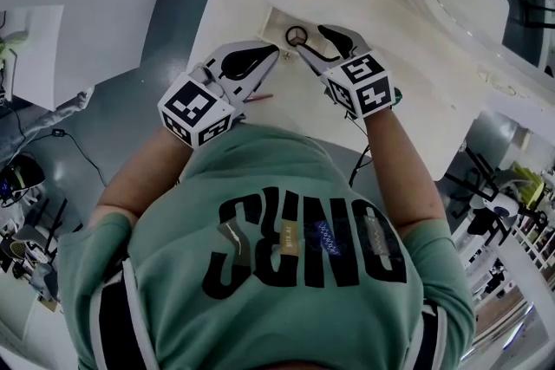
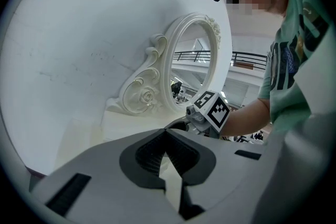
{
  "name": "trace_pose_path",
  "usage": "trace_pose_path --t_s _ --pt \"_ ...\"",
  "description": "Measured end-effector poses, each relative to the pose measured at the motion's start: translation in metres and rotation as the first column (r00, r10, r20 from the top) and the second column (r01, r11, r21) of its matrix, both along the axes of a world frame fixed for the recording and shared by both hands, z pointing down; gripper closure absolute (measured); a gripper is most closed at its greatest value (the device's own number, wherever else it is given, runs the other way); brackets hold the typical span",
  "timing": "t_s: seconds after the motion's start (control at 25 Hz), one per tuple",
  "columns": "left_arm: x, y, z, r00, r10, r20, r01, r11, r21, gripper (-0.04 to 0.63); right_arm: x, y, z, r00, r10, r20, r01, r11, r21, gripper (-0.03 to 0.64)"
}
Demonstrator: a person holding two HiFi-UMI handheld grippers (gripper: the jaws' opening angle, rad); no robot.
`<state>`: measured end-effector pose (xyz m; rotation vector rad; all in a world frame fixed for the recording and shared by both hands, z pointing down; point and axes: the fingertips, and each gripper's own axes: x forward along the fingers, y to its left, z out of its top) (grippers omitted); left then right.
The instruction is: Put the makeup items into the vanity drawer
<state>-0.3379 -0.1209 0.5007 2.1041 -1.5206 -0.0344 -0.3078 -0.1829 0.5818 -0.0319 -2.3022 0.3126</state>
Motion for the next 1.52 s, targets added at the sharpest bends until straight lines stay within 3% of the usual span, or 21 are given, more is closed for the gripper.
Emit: trace_pose_path --t_s 0.28,0.48,0.56,0.8,1.0,1.24,1.4,1.52 --pt "0.047 -0.013 -0.033 0.991 0.13 0.014 -0.131 0.99 0.053 0.592 0.055 -0.015 -0.059 0.987 0.116 0.115 -0.12 0.992 0.026 0.383" --pt "0.121 -0.025 -0.063 0.951 0.307 0.026 -0.308 0.945 0.107 0.592 0.142 -0.03 -0.118 0.924 0.304 0.232 -0.326 0.943 0.063 0.402" --pt "0.159 -0.028 -0.075 0.923 0.383 0.032 -0.384 0.914 0.13 0.592 0.188 -0.03 -0.14 0.884 0.38 0.271 -0.415 0.906 0.083 0.419" --pt "0.283 -0.017 -0.111 0.797 0.599 0.071 -0.6 0.776 0.195 0.592 0.339 -0.002 -0.209 0.702 0.586 0.404 -0.675 0.728 0.118 0.463" --pt "0.394 0.02 -0.134 0.664 0.74 0.103 -0.736 0.624 0.262 0.592 0.474 0.067 -0.248 0.508 0.693 0.512 -0.847 0.51 0.15 0.502" --pt "0.499 0.055 -0.159 0.57 0.815 0.106 -0.799 0.52 0.301 0.592 0.594 0.152 -0.277 0.348 0.735 0.582 -0.934 0.328 0.144 0.537" --pt "0.552 0.077 -0.174 0.482 0.868 0.122 -0.848 0.427 0.313 0.592 0.655 0.199 -0.288 0.214 0.737 0.641 -0.976 0.183 0.116 0.567" --pt "0.575 0.089 -0.18 0.443 0.886 0.139 -0.869 0.386 0.31 0.592 0.683 0.223 -0.29 0.131 0.732 0.668 -0.991 0.105 0.079 0.595"
